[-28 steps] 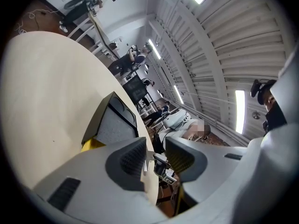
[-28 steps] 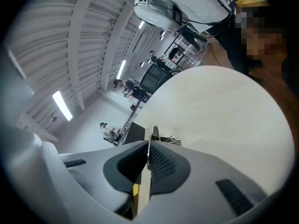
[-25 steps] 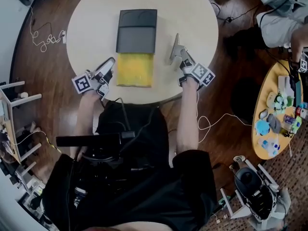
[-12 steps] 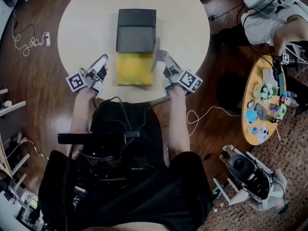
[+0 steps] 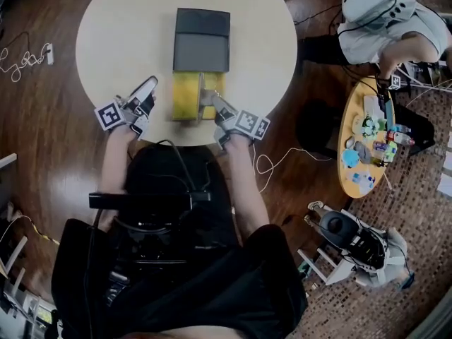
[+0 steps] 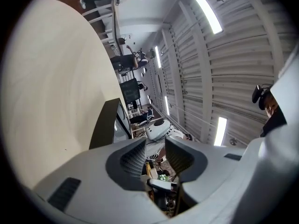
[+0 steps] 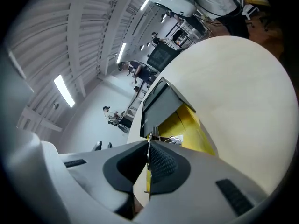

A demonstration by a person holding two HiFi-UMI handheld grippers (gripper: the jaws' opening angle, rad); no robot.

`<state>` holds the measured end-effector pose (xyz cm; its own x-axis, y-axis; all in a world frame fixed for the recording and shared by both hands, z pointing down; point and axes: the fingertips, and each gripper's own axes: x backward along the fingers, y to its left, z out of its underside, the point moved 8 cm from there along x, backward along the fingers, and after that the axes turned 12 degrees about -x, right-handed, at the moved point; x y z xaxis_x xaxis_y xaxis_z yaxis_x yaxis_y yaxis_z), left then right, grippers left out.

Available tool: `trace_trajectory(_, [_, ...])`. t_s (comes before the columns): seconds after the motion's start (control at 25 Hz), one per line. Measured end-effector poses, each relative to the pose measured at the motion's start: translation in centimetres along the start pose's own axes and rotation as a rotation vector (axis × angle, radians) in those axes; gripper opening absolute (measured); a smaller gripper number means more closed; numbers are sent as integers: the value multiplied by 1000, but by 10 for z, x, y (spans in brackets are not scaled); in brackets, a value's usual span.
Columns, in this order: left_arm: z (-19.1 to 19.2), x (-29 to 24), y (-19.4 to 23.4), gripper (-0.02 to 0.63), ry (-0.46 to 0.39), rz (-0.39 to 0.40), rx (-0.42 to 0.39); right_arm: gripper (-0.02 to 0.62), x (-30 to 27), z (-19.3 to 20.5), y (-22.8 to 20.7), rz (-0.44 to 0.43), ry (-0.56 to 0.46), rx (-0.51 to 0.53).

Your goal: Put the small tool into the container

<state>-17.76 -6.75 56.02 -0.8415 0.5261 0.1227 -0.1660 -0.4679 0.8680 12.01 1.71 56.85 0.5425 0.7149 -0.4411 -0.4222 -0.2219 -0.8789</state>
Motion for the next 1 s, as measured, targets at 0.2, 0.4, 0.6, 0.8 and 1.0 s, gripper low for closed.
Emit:
trace_trajectory(0.2, [24,-11,-4,114,9,53,14,-6,9,3,-17,43,16,-60])
trace_trajectory(0.4, [38,-10,-8,112,1,66,48,-6,0,0,-24,75,39,-96])
trace_trajectory(0.6, [30,3,-4,112,-39,29,30,-6,-33,-7,-25,61,82,-102])
trace_trajectory(0.8, [31,7,-9,109,-56,-20,9,-6,-69,-8,-33,46,150,-78])
trace_trajectory(1.0, [29,15,-10,109,-45,-76,-7,-6,-92,5,-36,-7,196,-100])
